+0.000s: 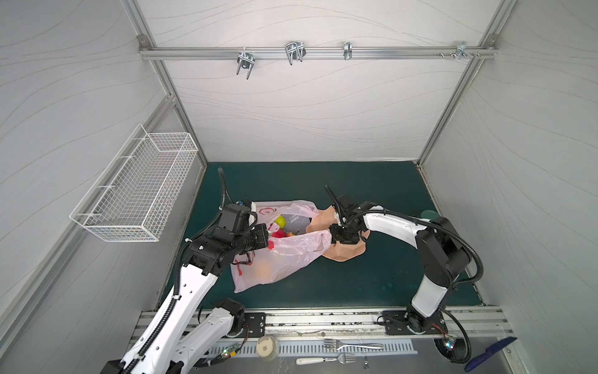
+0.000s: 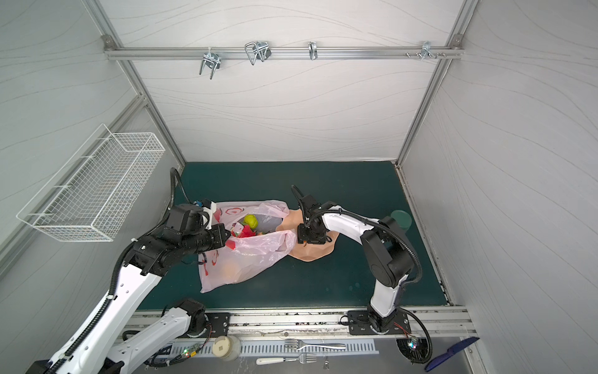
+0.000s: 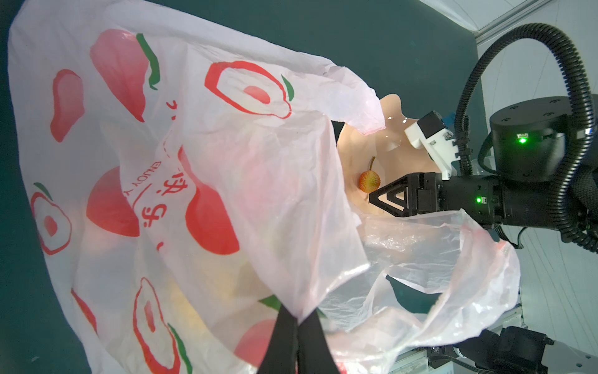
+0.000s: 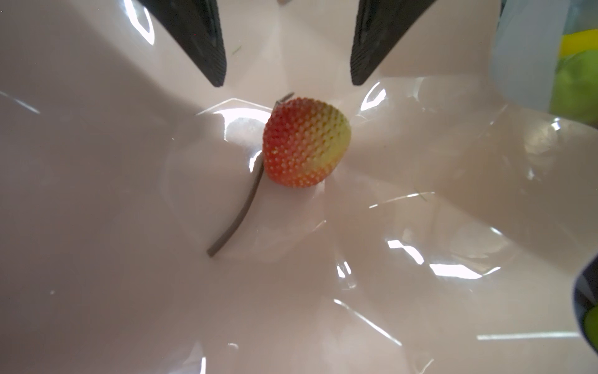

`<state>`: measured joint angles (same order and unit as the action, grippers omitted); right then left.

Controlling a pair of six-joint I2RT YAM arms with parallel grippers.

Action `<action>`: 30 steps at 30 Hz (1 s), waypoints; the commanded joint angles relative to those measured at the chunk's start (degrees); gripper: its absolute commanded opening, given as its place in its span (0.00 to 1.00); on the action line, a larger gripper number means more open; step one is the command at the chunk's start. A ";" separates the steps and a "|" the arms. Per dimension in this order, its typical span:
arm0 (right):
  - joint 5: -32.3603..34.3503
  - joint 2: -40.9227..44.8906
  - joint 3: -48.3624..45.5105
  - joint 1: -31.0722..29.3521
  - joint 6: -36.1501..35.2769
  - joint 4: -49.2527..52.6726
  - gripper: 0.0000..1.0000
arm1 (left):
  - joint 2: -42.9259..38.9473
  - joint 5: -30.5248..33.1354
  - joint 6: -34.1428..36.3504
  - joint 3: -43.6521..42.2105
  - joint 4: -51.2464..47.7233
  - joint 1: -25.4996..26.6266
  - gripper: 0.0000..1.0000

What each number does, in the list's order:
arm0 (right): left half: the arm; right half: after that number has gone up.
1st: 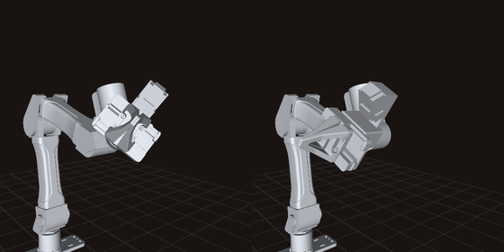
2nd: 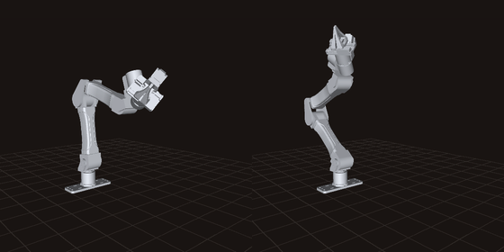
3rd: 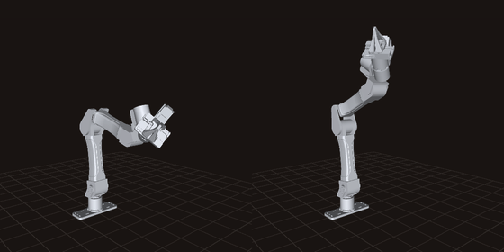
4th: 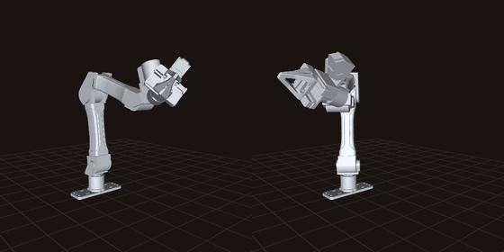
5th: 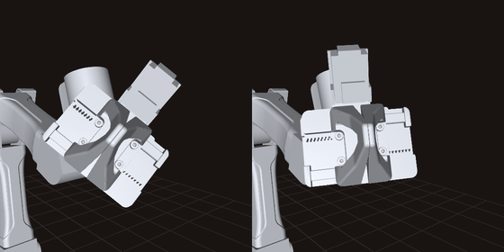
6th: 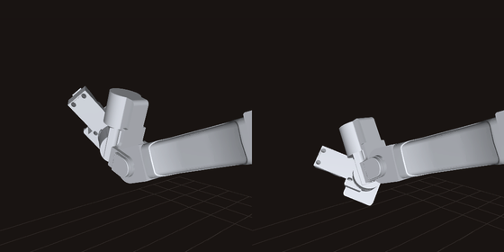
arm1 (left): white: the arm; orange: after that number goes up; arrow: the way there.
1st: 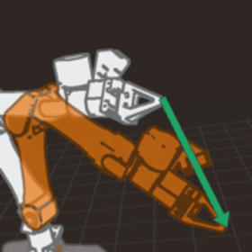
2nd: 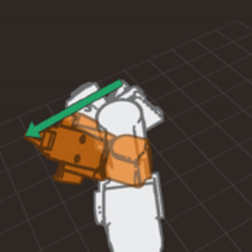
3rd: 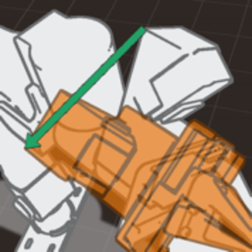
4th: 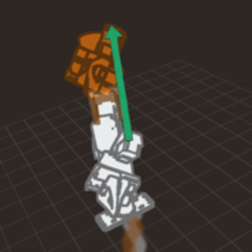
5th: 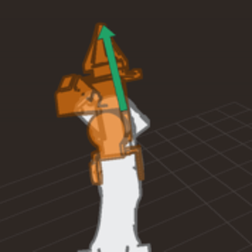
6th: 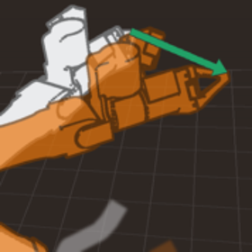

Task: Place the fruits into the plastic bag
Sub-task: 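Lower the right gripper onto the small strawberry on the plate and close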

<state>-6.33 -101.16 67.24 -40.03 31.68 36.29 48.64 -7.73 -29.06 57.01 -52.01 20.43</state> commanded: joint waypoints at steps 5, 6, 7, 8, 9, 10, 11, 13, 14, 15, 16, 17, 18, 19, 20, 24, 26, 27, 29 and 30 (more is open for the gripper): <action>1.01 -2.72 2.26 -0.07 0.75 -1.77 0.62 | -0.05 0.00 -0.65 0.81 1.46 0.10 0.00; 0.87 -3.21 2.52 -0.08 0.75 -1.83 0.62 | 0.04 -0.08 -0.65 0.81 1.47 0.11 0.00; 0.98 -3.81 3.09 -0.05 0.72 -1.68 0.62 | 0.15 -0.09 -0.65 0.82 1.47 0.06 0.00; 1.09 -4.21 3.39 -0.03 0.66 -1.65 0.62 | 0.25 -0.05 -0.57 0.90 1.49 0.05 0.00; 1.12 -4.54 3.57 0.02 0.66 -1.63 0.62 | 0.31 -0.03 -0.56 0.99 1.49 0.14 0.00; 1.22 -4.97 3.67 0.14 0.82 -1.74 0.62 | 0.31 -0.05 -0.57 0.93 1.47 0.12 0.00; 1.22 -5.26 3.64 0.24 0.88 -1.88 0.61 | 0.28 -0.03 -0.64 0.95 1.53 0.10 0.00; 1.46 -5.51 3.43 0.31 0.97 -2.58 0.59 | 0.23 -0.06 -0.69 0.82 1.56 0.06 0.00; 1.56 -5.53 3.26 0.38 1.13 -2.91 0.58 | 0.23 -0.09 -0.75 0.73 1.54 0.14 0.00; 1.72 -5.47 3.24 0.36 1.02 -2.99 0.56 | 0.28 -0.09 -0.82 0.64 1.62 0.12 0.00; 2.01 -5.54 3.31 0.40 0.98 -3.00 0.55 | 0.23 -0.22 -0.87 0.51 1.64 0.13 0.00; 2.19 -5.58 3.37 0.39 0.97 -3.11 0.54 | 0.22 -0.24 -0.91 0.39 1.70 0.14 0.00; 2.24 -5.68 3.48 0.47 0.89 -3.13 0.53 | 0.19 -0.23 -0.91 0.25 1.69 0.14 0.00; 2.29 -5.95 3.55 0.48 0.86 -3.15 0.53 | 0.14 -0.22 -0.91 0.21 1.79 0.11 0.00; 2.29 -6.10 3.64 0.57 0.84 -3.03 0.52 | 0.19 -0.26 -0.91 0.20 1.82 0.14 0.00; 2.30 -6.61 4.00 0.75 0.76 -3.11 0.49 | 0.42 -0.29 -0.65 0.27 1.90 0.08 0.00; 2.43 -6.85 4.17 0.91 0.45 -3.05 0.45 | 0.62 -0.35 -0.65 0.33 1.99 0.14 0.00; 2.39 -7.00 4.28 0.92 0.32 -3.03 0.43 | 0.66 -0.43 -0.65 0.32 1.95 0.14 0.00; 2.18 -6.98 4.23 1.01 0.22 -2.91 0.41 | 0.87 -0.61 -0.64 0.38 2.17 0.13 0.00; 2.15 -6.87 4.17 1.01 0.18 -2.75 0.40 | 0.92 -0.67 -0.65 0.35 2.22 0.10 0.00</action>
<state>-4.71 -107.26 70.28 -39.29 32.47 32.93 49.36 -7.79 -29.34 57.01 -51.99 20.43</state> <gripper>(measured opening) 0.408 0.047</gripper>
